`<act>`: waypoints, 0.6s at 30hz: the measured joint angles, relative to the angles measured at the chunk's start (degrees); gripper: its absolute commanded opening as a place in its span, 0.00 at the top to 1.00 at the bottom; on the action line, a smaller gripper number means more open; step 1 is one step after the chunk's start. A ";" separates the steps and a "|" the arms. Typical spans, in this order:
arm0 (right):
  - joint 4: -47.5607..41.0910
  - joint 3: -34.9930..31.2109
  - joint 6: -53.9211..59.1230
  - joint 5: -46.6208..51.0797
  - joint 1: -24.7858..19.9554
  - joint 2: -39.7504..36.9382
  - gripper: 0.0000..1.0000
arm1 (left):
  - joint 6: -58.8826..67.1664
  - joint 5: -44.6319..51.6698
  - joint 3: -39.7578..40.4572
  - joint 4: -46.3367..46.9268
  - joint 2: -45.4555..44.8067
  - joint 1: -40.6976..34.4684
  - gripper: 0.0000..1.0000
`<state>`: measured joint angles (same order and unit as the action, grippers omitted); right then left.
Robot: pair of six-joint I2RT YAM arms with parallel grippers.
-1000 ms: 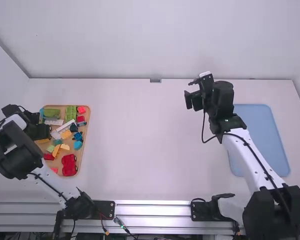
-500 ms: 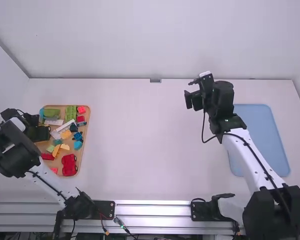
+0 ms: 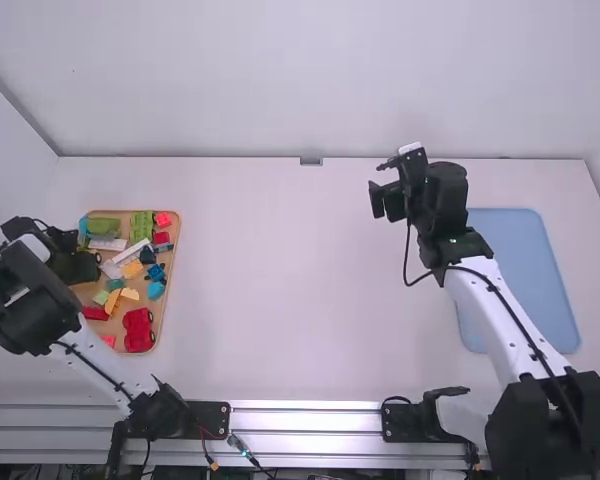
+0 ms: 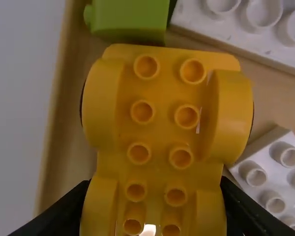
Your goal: Assemble lego blocks to make yellow taxi
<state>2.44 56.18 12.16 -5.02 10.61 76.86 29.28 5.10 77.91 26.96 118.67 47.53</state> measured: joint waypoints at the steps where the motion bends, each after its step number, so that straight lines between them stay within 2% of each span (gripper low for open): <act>1: -0.02 0.00 0.00 0.04 0.00 0.00 0.01 | -0.85 0.07 0.68 1.86 0.00 -0.02 0.66; 7: -0.11 0.00 -0.07 0.02 0.00 0.00 0.01 | -3.02 0.66 4.76 8.70 -0.35 -0.94 0.72; 11: -0.33 0.00 0.00 0.02 0.00 0.00 0.01 | -3.63 0.66 5.11 11.67 -5.05 -4.04 0.76; 14: -1.14 0.00 -0.02 0.00 0.00 0.00 0.01 | -3.72 0.66 4.79 11.37 -11.02 -8.41 0.79; 18: -2.69 0.00 -0.15 0.04 0.00 0.00 0.01 | -1.46 0.66 1.25 9.81 -19.56 -17.00 0.79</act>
<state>-0.25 56.18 12.01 -4.97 10.61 76.86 27.81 5.76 79.15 36.77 99.11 30.52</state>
